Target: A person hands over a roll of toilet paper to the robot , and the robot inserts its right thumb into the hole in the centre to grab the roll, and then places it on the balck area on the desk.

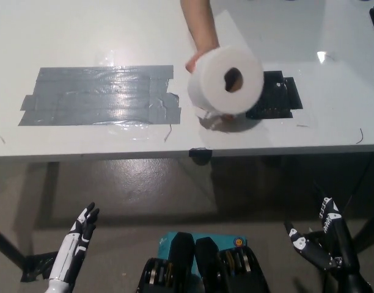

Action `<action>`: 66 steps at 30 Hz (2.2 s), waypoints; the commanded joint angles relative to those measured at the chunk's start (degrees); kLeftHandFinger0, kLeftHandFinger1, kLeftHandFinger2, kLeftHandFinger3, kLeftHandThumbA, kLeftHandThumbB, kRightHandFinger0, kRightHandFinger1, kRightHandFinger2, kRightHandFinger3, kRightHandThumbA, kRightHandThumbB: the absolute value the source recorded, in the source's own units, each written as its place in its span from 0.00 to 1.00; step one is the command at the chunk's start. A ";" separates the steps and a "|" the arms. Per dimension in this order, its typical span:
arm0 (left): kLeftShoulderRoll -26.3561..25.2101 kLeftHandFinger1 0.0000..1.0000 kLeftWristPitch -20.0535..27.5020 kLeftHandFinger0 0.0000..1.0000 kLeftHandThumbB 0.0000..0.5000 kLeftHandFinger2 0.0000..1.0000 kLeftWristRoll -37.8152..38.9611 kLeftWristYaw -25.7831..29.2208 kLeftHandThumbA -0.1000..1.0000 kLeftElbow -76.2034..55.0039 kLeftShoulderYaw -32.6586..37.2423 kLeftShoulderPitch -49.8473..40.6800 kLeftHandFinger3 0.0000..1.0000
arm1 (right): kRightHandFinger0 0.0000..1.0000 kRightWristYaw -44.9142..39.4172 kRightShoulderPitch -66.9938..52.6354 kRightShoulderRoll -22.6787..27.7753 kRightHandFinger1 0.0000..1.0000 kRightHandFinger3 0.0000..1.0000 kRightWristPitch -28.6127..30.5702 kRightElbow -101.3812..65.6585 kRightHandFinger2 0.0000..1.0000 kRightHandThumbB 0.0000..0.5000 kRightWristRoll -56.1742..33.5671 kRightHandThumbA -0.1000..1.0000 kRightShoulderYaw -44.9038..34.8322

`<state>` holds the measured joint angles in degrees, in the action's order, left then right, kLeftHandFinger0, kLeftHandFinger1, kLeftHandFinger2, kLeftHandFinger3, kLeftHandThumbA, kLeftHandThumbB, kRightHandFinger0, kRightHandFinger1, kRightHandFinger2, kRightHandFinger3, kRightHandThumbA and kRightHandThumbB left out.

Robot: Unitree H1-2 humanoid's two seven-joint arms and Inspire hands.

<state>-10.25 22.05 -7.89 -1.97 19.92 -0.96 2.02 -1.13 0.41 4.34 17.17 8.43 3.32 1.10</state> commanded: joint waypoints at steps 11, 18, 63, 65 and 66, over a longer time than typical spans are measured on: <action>-0.76 1.00 2.10 1.00 1.00 1.00 0.35 1.31 1.00 -0.53 -0.86 1.39 1.00 | 1.00 2.28 1.86 3.00 1.00 1.00 4.85 -14.83 1.00 0.54 7.35 0.56 -1.89; -0.87 1.00 2.01 1.00 1.00 1.00 0.13 1.35 1.00 -0.35 -0.93 1.58 1.00 | 1.00 -3.95 9.68 11.43 1.00 1.00 -11.18 -31.49 1.00 0.66 9.68 0.80 -4.12; -0.77 1.00 1.19 1.00 1.00 1.00 0.48 0.82 1.00 -1.32 -0.68 2.62 1.00 | 1.00 -18.67 59.18 17.45 1.00 1.00 -29.52 12.13 1.00 0.75 21.18 0.98 19.65; -0.82 1.00 1.33 1.00 1.00 1.00 0.54 0.78 1.00 -1.15 -0.69 2.72 1.00 | 1.00 -18.64 59.38 16.94 1.00 1.00 -29.82 12.44 1.00 0.74 21.90 0.98 19.84; -0.80 1.00 1.43 1.00 1.00 1.00 0.49 0.77 1.00 -1.15 -0.63 2.76 1.00 | 1.00 -18.81 59.48 16.74 1.00 1.00 -30.22 12.37 1.00 0.75 22.36 0.99 19.98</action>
<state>-10.59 21.92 -7.79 -2.01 20.04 -1.30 4.30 -21.94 55.47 21.31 -15.00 20.57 23.46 21.10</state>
